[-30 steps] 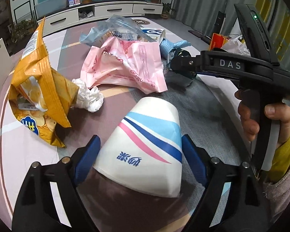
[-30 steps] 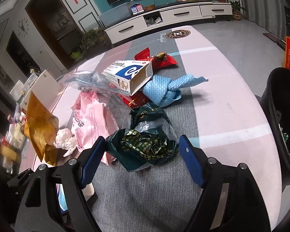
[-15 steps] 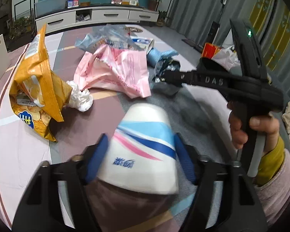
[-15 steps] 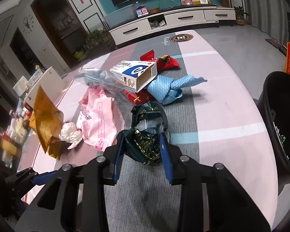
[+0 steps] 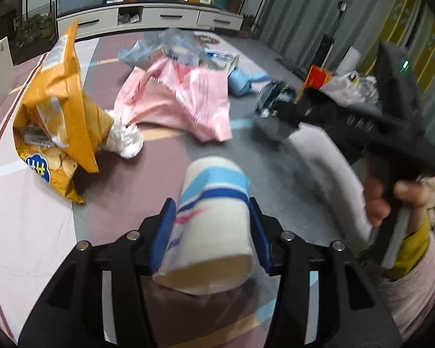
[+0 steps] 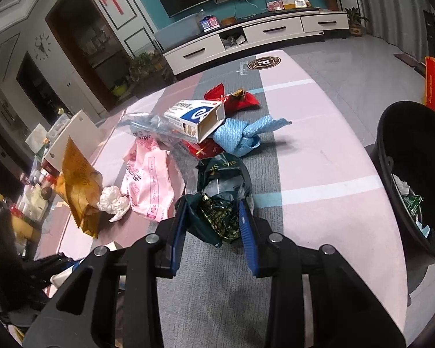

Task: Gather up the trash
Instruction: 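Grasp the white-blue paper cup with the left tool while the right tool grasps the dark green candy bag, then carry the cup and candy bag over the bin and open both tools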

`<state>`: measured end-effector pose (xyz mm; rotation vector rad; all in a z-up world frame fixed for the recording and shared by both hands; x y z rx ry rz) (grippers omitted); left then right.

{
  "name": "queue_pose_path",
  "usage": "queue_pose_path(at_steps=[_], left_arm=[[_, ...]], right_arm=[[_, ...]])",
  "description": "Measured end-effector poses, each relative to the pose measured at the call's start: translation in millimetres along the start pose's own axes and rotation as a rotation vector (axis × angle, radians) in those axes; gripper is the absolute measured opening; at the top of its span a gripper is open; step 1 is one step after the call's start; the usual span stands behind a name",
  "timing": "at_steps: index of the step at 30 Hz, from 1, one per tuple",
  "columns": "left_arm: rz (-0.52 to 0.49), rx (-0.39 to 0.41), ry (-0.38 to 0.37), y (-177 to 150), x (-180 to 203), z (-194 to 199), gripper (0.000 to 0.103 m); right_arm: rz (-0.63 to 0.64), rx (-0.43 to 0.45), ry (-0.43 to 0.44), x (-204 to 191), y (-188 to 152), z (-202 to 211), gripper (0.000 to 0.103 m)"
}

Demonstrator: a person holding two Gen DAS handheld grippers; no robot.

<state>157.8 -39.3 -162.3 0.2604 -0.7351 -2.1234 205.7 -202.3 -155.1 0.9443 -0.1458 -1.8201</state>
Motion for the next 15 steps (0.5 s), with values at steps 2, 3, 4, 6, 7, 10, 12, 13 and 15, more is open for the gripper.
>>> queue_pose_path(at_steps=[2,3,4,6,7,10,12,13,15], left_arm=[[0.002,-0.017,0.021,-2,-2,-5,0.041],[0.017,-0.023,0.019,-2,-4,-7,0.037],[0.031,-0.023,0.019,-3,-7,-6,0.036],[0.043,-0.015,0.031,-2,-9,-4,0.035],[0.045,-0.009,0.031,-2,-10,-2,0.035],[0.044,0.025,0.027,3,-7,6,0.035],[0.041,0.044,0.016,5,-2,9,0.035],[0.033,0.06,0.01,9,1,12,0.035],[0.02,0.085,0.005,15,5,16,0.035]], right_arm=[[-0.007,0.003,0.009,0,1,1,0.036],[-0.008,0.004,0.011,0,2,2,0.036],[-0.009,0.004,0.012,0,2,2,0.036],[-0.006,0.006,0.012,-1,3,2,0.036],[-0.002,0.008,0.012,-1,3,3,0.036],[0.001,0.019,0.012,-2,4,7,0.036],[-0.003,0.029,0.014,0,4,12,0.036],[-0.005,0.039,0.017,1,6,17,0.036],[-0.006,0.059,0.021,4,8,25,0.036]])
Point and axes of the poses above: each gripper's, at about its wrist camera, not at the fingertips, and z roughly against the way its jaws point, x to its right, y to its top, the point moved 5 cm from there along -z, roughly the way its jaws point, and after that the axes turned 14 degrees about -z, right-handed, at the moved point
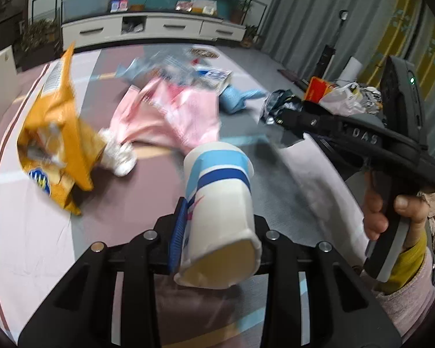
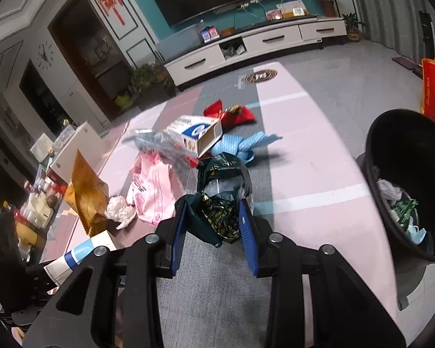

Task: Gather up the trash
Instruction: 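Carry the cup and candy bag over the bin and open both tools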

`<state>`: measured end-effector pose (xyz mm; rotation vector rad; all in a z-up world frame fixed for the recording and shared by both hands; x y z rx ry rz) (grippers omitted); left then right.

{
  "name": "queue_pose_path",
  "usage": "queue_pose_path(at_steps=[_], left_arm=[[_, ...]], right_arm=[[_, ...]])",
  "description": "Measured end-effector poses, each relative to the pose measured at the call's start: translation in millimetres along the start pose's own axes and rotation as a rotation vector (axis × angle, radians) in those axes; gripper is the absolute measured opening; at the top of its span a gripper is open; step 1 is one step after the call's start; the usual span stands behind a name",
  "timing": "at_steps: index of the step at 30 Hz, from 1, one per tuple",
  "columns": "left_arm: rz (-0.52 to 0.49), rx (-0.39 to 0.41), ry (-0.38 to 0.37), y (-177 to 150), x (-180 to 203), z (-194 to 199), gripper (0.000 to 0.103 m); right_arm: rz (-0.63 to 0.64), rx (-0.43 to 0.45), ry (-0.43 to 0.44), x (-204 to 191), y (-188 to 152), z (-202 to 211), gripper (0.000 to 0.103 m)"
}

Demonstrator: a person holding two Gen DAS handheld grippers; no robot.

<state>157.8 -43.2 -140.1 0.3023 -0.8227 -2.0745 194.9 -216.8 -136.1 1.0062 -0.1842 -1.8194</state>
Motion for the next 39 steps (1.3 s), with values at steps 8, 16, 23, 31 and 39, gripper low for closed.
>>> queue_pose_path(at_steps=[8,16,23,31,39], left_arm=[[-0.054,0.065,-0.026,54,38,-12,0.035],[-0.158,0.084,-0.028,115,102,-53,0.036],[-0.234,0.099,-0.027,154,158,-89,0.036],[-0.289,0.058,-0.02,176,191,-138,0.037],[-0.337,0.057,-0.022,186,213,-167,0.037]], right_arm=[[-0.059,0.091,-0.021,35,20,36,0.036],[-0.155,0.197,-0.072,94,42,77,0.036],[-0.255,0.28,-0.139,151,55,108,0.036],[-0.305,0.286,-0.238,189,60,105,0.037],[-0.341,0.269,-0.282,206,62,95,0.04]])
Point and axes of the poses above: each gripper's, at about its wrist camera, not at the fingertips, and z roughly against the way its jaws point, x to its right, y to its top, the point moved 5 cm from there along -z, roughly the way its jaws point, and after that the axes turned 14 degrees about -z, right-handed, at the moved point
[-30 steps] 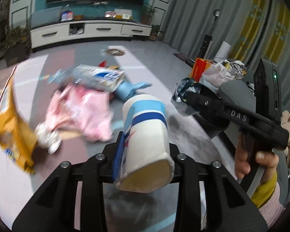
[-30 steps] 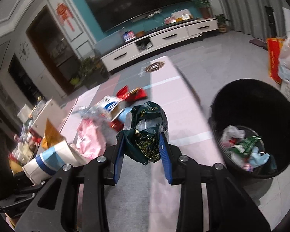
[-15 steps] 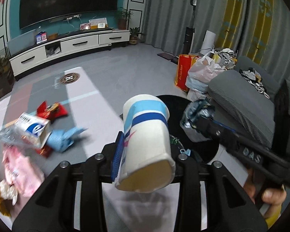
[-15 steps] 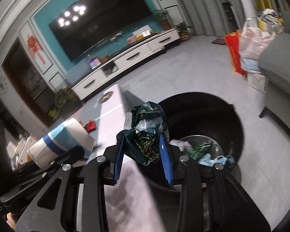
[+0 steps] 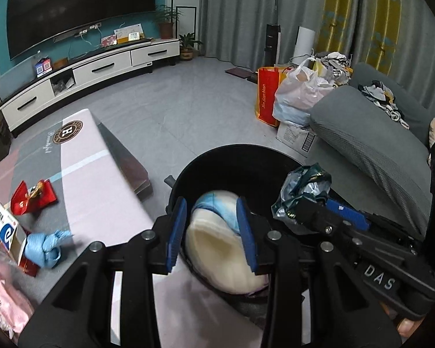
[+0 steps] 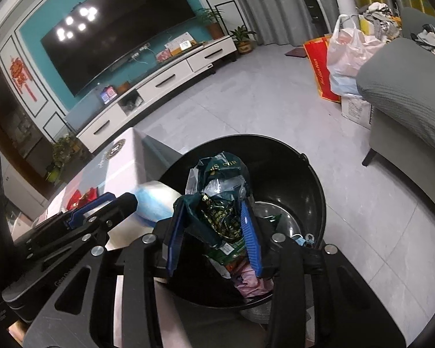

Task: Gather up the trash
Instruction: 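Carry the cup and candy bag over the bin and open both tools, then move both tools back toward the table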

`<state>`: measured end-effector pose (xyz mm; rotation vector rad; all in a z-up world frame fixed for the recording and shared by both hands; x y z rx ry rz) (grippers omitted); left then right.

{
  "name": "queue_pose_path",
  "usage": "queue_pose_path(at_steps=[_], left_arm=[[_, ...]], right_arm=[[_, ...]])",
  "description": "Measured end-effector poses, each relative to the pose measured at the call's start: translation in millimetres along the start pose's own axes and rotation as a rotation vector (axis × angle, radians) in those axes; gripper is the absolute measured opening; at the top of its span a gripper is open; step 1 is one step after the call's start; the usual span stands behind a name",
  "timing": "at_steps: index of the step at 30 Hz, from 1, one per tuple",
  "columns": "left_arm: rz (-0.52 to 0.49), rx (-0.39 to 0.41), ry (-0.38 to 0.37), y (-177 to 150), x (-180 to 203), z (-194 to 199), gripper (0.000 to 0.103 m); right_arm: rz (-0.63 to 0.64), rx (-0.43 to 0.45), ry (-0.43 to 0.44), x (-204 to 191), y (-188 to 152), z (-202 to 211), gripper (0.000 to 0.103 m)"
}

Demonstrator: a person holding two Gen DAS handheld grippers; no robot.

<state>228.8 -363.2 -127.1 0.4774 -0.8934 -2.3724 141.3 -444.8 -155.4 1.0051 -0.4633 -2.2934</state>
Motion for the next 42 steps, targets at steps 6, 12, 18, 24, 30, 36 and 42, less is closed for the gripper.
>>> queue_pose_path(at_steps=[6,12,18,24,30,36,42], left_arm=[[-0.016,0.001,0.008,2,4,-9,0.052],[0.0,0.022,0.045,-4,-7,4,0.073],[0.001,0.075,0.116,-9,-14,36,0.087],[0.032,0.101,0.16,-20,-26,66,0.088],[0.048,0.133,0.211,-38,-34,101,0.096],[0.091,0.097,0.224,-77,-47,128,0.097],[0.167,0.08,0.214,-122,-73,159,0.098]], right_arm=[[-0.049,-0.018,-0.036,15,2,-8,0.047],[-0.078,-0.013,-0.035,22,5,-4,0.054],[-0.076,0.005,-0.014,14,4,6,0.065],[-0.078,0.021,0.009,8,5,15,0.068],[-0.052,0.011,0.079,-15,1,25,0.069],[0.076,-0.004,0.116,-60,-26,33,0.072],[0.16,-0.059,0.143,-97,-54,23,0.073]])
Point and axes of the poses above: each gripper's, at about its wrist camera, not at the fingertips, and z roughly against the way its jaws point, x to its right, y to its top, the point moved 5 cm from there along -z, roughly the way its jaws point, and after that the axes turned 14 degrees about -z, right-handed, at the moved point
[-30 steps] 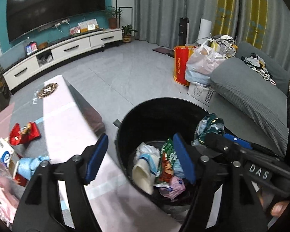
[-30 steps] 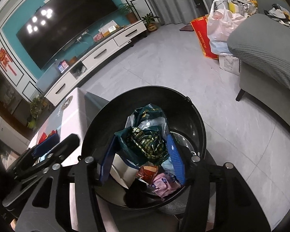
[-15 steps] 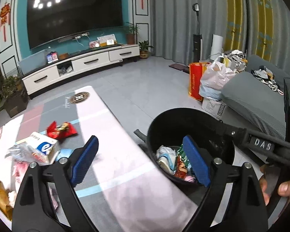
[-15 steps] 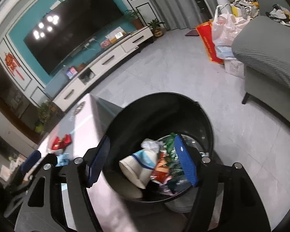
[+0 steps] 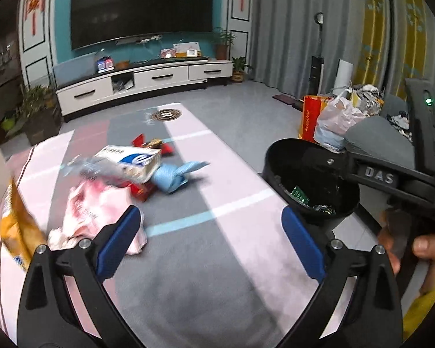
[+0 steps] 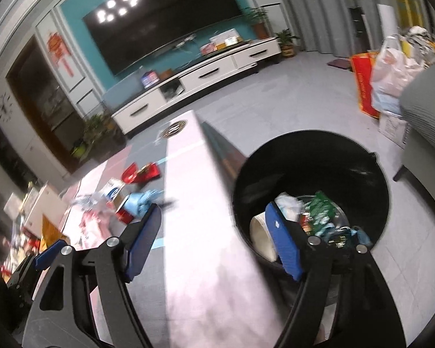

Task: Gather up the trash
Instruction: 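Move both tools back toward the table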

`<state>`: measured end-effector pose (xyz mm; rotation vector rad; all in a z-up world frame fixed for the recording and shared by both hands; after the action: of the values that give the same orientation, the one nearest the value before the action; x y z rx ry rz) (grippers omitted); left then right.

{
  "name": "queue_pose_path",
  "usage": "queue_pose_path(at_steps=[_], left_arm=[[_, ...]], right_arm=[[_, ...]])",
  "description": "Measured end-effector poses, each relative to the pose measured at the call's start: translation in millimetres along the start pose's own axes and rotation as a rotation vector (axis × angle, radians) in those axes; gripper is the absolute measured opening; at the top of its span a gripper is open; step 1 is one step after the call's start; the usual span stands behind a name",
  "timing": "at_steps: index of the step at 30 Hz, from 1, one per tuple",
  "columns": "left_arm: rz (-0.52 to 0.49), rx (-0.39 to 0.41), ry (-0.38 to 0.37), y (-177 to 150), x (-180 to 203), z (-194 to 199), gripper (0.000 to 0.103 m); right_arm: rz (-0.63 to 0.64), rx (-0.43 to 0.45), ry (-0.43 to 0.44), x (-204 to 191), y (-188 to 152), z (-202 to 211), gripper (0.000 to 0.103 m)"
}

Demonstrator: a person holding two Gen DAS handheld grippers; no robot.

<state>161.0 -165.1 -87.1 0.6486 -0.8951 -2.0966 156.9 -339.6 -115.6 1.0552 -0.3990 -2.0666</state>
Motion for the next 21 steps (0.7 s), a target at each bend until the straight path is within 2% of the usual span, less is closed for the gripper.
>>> queue_pose_path(at_steps=[4,6,8,9,11,12,14,18,21], left_arm=[[0.064,0.014,0.02,-14,-38,23,0.098],[0.137,0.029,0.007,-19,-65,36,0.098],[0.257,0.064,0.003,-27,-103,54,0.099],[0.293,0.079,0.014,-31,-116,60,0.1],[0.368,0.099,0.097,-42,-153,75,0.1],[0.402,0.089,0.156,-52,-174,80,0.1],[0.454,0.054,0.197,-68,-196,80,0.1],[0.571,-0.02,0.178,-100,-225,63,0.1],[0.581,-0.045,0.183,-108,-230,55,0.1]], right_arm=[[0.057,-0.033,0.043,-32,-16,-10,0.073],[0.099,-0.05,0.068,-52,-26,-16,0.073],[0.138,-0.072,0.102,-69,-38,-22,0.073],[0.157,-0.082,0.115,-77,-44,-24,0.073],[0.205,-0.105,0.138,-93,-57,-30,0.073],[0.223,-0.113,0.141,-99,-61,-32,0.073],[0.277,-0.13,0.15,-112,-72,-38,0.073],[0.344,-0.182,0.138,-128,-92,-54,0.073],[0.341,-0.216,0.132,-136,-100,-68,0.073]])
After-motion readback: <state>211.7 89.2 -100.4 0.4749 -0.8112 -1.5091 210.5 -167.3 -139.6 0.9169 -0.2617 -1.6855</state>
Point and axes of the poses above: each gripper's, at about its wrist camera, not at the fingertips, and z roughly against the way its jaws point, x to its right, y to its top, the point moved 5 cm from there along -z, roughly the way its jaws point, and after that the axes turned 14 degrees about -z, right-handed, at the moved point
